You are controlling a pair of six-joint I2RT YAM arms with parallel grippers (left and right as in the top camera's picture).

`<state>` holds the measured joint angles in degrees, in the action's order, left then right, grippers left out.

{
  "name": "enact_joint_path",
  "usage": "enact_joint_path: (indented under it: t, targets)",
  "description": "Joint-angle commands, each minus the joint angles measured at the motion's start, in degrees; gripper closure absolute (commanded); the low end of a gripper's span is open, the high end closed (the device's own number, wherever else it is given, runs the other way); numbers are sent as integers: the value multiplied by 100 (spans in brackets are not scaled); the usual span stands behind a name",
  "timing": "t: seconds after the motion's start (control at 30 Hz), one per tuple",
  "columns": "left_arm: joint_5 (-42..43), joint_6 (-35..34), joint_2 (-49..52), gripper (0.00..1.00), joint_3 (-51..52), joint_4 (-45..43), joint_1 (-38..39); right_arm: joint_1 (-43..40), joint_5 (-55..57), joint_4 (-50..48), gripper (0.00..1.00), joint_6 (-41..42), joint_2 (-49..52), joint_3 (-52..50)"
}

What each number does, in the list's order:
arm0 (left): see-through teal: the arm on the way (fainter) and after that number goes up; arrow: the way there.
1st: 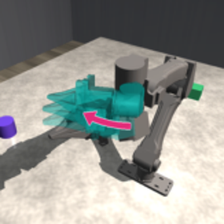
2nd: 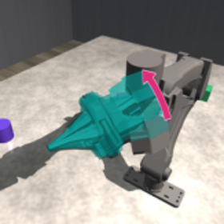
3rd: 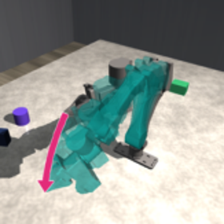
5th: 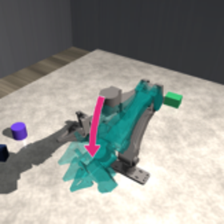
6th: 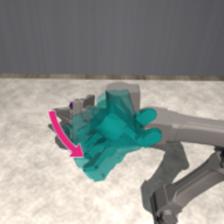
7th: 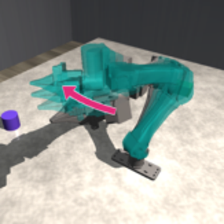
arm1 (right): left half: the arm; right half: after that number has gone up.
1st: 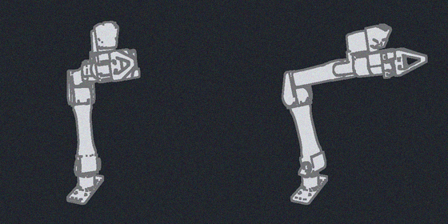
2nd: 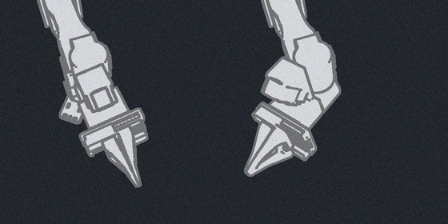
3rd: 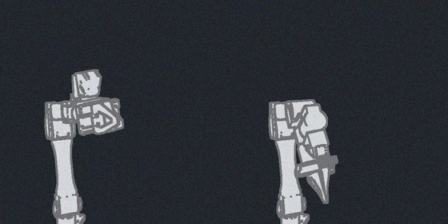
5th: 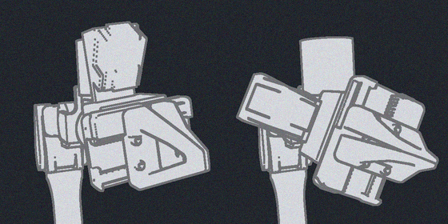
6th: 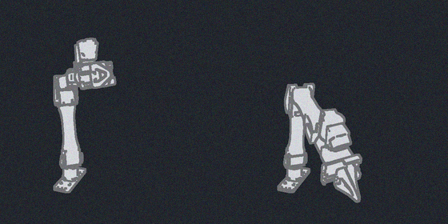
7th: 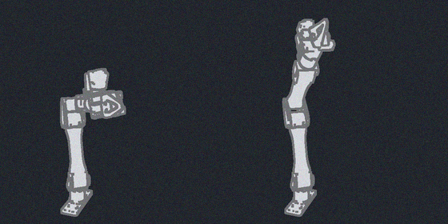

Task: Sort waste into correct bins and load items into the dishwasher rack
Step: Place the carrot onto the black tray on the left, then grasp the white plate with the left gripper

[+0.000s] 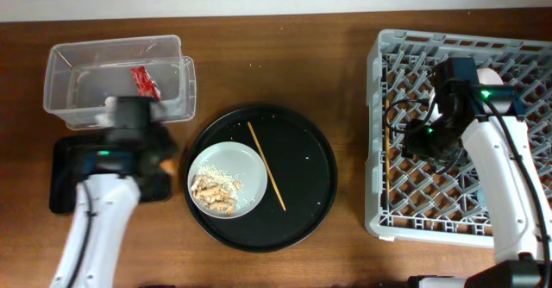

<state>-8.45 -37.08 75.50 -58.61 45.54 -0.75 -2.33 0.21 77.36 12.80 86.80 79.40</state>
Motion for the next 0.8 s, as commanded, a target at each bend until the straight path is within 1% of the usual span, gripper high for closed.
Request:
enact_joint_path:
  t: [0.0,0.1,0.23,0.3,0.33,0.4,0.43,0.47,0.53,0.6,0.63,0.7,0.73,0.77]
  targets:
    - [-63,203,243,78,-26,-76,-1139,0,55,-2,41,-57,-131,103]
    - [-61,201,964,78,-26,-422,-1875,0,52,-13,41,-57,-131,103]
    - [-59,201,1808,78,-26,-876,-2234,0,55,-17,41,-57,-131,103]
    - [-61,203,2052,67,-26,-977,-2269,0,52,-17,41,-57,-131,103]
    - [-52,203,2120,65,-26,-1001,-2267,0,52,-17,41,-57,-131,103]
    - [-39,203,2144,57,-28,-1021,-2267,0,50,-17,41,-57,-131,103]
    - [-2,216,2131,55,-61,-990,-2267,0,50,-17,41,-57,-131,103]
    - [400,570,2035,55,-197,-894,-2267,0,50,-20,41,-57,-131,103]
    - [988,730,1683,54,-553,-442,-2232,0,50,-26,41,-57,-131,103]
    - [1366,1069,1296,54,-660,-297,-2028,0,50,-28,41,-57,-131,103]
    - [1364,1303,955,54,-660,-105,-1659,4,-35,-42,42,-83,-131,103]
    - [1364,1453,833,54,-658,330,-1038,33,-1156,-107,48,-833,-129,103]
    - [1362,1569,852,54,-619,525,-619,192,-1397,-149,52,-1071,-114,103]
    - [1362,1600,852,54,-597,601,-378,323,-1392,-155,54,-1110,-98,103]
